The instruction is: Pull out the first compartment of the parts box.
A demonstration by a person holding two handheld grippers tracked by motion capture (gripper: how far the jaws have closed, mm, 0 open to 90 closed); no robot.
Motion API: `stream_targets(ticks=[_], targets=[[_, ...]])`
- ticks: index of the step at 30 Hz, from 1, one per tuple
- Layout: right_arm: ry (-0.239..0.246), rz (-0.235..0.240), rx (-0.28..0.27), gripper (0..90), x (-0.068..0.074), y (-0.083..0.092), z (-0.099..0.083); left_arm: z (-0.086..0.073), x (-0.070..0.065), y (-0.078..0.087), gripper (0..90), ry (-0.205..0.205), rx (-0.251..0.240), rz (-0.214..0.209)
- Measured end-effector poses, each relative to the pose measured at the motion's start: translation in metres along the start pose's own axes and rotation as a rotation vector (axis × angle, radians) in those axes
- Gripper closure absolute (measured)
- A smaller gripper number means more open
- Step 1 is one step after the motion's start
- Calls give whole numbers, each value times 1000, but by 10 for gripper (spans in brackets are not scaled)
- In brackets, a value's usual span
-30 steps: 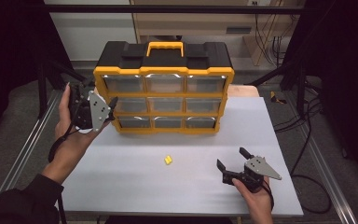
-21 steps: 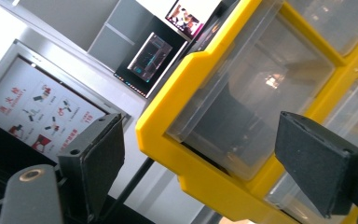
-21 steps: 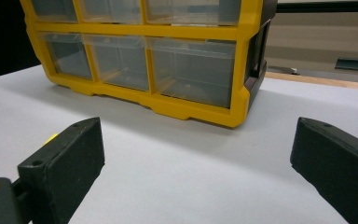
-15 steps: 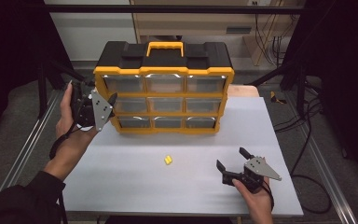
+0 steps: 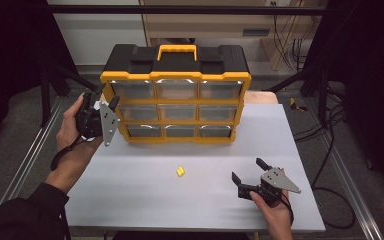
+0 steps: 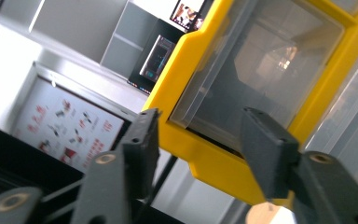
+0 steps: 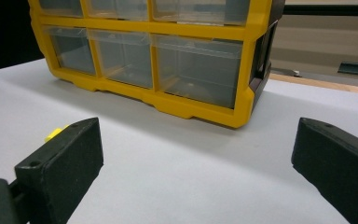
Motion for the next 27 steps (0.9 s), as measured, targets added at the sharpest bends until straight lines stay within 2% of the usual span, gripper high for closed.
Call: stream_targets(ticks=[1, 3, 5, 6, 7, 10, 11, 16, 22, 27], targets=[[5, 2, -1, 24, 0, 0, 0, 3, -3, -1, 520, -45, -13, 5], [6, 2, 0, 24, 0, 0, 0, 5, -4, -2, 526, -59, -17, 6], [5, 2, -1, 24, 0, 1, 0, 10, -6, -5, 560, -111, -29, 17], [-1, 2, -1, 24, 0, 1, 0, 11, -7, -6, 567, -125, -26, 19], [-1, 2, -1, 24, 0, 1, 0, 11, -7, -6, 577, -125, -26, 19], [8, -2, -7, 24, -1, 2, 1, 14, -8, -9, 605, -169, -36, 34], [8, 0, -8, 24, -1, 1, 0, 14, -8, -9, 616, -169, -36, 34], [9, -1, -8, 25, -1, 1, 1, 14, -9, -13, 659, -226, -44, 53], [6, -1, -9, 25, -1, 2, 0, 11, -13, -16, 687, -259, -43, 57], [4, -2, -7, 27, -1, 2, 0, 10, -16, -20, 693, -303, -42, 70]])
Point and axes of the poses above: each handheld gripper's, and its own axes: y roughly backward along the jaws, z roughly out of its top, x roughly to its left, the point moved 4 cm from there along -y, roughly forward along the jaws, and after that the axes turned 13 degrees about z, right-handed, at the moved point
